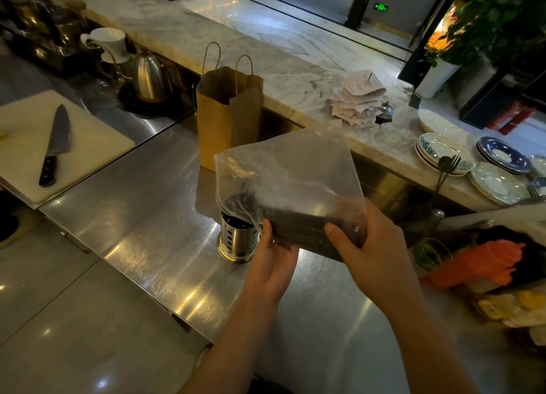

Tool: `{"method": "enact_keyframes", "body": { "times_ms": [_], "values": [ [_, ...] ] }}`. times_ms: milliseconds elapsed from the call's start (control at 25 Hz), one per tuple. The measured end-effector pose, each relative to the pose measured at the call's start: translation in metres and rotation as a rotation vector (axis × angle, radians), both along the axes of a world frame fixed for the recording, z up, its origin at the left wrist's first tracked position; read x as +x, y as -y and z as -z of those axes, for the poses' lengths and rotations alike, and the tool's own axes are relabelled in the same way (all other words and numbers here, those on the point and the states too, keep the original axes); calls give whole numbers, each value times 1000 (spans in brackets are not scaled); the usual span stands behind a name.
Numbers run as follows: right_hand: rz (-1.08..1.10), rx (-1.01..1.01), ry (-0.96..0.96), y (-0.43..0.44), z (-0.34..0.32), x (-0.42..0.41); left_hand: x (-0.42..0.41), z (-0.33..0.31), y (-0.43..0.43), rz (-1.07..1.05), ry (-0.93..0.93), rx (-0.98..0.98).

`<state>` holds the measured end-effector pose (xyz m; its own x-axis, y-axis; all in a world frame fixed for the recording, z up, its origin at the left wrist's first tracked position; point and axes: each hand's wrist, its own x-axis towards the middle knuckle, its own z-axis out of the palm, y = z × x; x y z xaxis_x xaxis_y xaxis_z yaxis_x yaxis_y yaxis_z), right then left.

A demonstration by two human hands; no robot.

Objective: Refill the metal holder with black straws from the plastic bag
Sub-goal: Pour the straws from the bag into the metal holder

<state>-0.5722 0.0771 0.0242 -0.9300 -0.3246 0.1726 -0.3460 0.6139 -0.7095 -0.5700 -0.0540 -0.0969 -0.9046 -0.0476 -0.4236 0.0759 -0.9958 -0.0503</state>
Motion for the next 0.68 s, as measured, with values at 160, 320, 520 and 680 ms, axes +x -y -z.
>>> {"method": "enact_keyframes", "body": {
  "times_ms": [160,320,520,680],
  "values": [
    [5,-8,-5,-2,0,-2,0,-1,-2,4,-7,8],
    [5,-20,-1,-1,-3,-2,1,-3,-3,14,-23,15],
    [1,-57,1,4,-6,2,0,-4,-2,-12,-55,10],
    [-4,-40,40,1,-2,3,-1,-6,-1,-2,-86,34]
  ]
}}
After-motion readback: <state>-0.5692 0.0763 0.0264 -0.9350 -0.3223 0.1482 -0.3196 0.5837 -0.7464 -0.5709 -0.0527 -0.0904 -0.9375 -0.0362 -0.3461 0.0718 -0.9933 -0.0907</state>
